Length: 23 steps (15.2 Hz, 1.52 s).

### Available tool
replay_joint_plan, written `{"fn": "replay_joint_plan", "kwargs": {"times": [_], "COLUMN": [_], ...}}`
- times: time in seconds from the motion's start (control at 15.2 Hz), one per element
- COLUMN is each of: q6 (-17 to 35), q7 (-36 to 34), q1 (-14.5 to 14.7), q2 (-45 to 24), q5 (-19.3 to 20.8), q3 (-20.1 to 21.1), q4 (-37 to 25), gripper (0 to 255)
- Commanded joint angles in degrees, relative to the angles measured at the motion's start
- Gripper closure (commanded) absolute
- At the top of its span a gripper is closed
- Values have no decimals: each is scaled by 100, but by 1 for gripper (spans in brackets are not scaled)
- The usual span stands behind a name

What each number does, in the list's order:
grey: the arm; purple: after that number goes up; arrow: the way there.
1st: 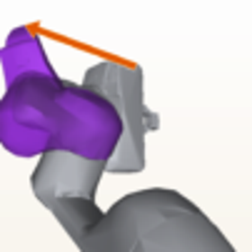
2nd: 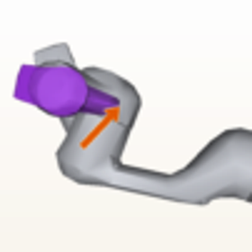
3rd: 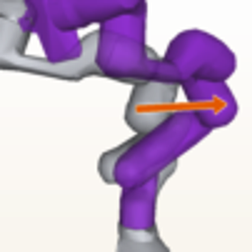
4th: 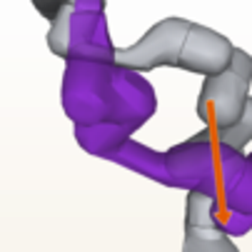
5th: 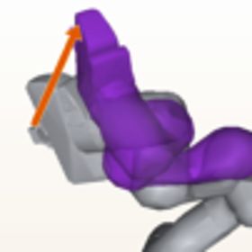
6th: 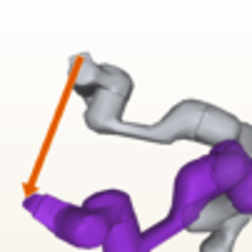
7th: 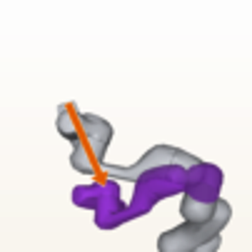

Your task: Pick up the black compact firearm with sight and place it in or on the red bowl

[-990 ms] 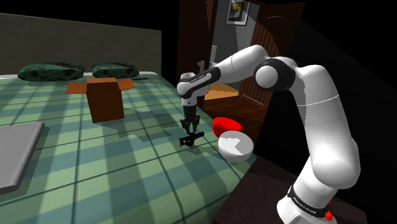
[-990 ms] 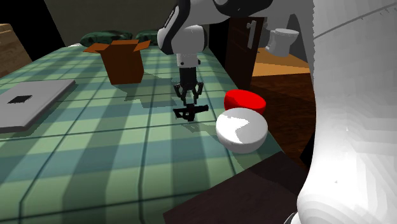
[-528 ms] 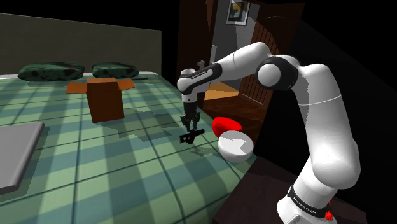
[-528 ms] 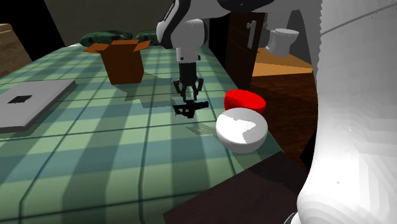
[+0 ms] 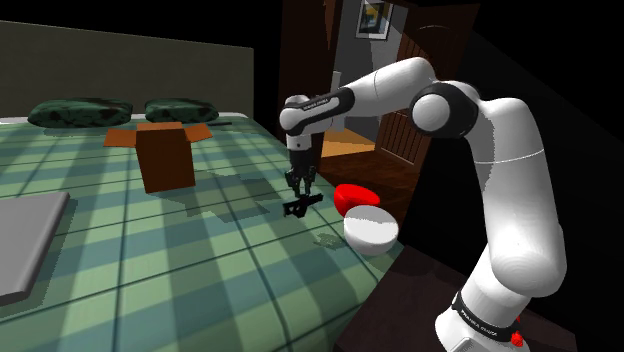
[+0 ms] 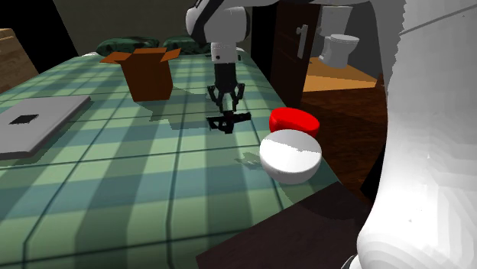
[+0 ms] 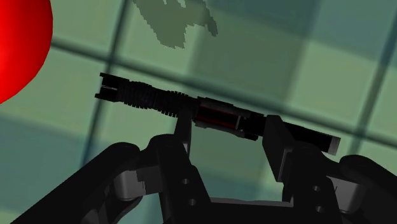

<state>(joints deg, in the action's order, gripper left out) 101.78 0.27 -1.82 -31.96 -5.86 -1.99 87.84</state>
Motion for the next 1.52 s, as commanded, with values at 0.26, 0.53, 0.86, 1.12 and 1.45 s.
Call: {"fn": "replay_joint_plan", "kwargs": {"times": [0.26, 0.53, 0.86, 1.12, 1.45], "q6": [-369, -626, -961, -1240, -1604], "q7": [-35, -56, -83, -105, -133], "q1": [0, -3, -7, -12, -19], "q2": [172, 268, 362, 415, 451], "q5": [12, 19, 25, 29, 31], "q3": [-3, -5, -7, -8, -8], "q4": [-197, -359, -601, -827, -1157], "gripper": [255, 255, 255, 255, 255]}}
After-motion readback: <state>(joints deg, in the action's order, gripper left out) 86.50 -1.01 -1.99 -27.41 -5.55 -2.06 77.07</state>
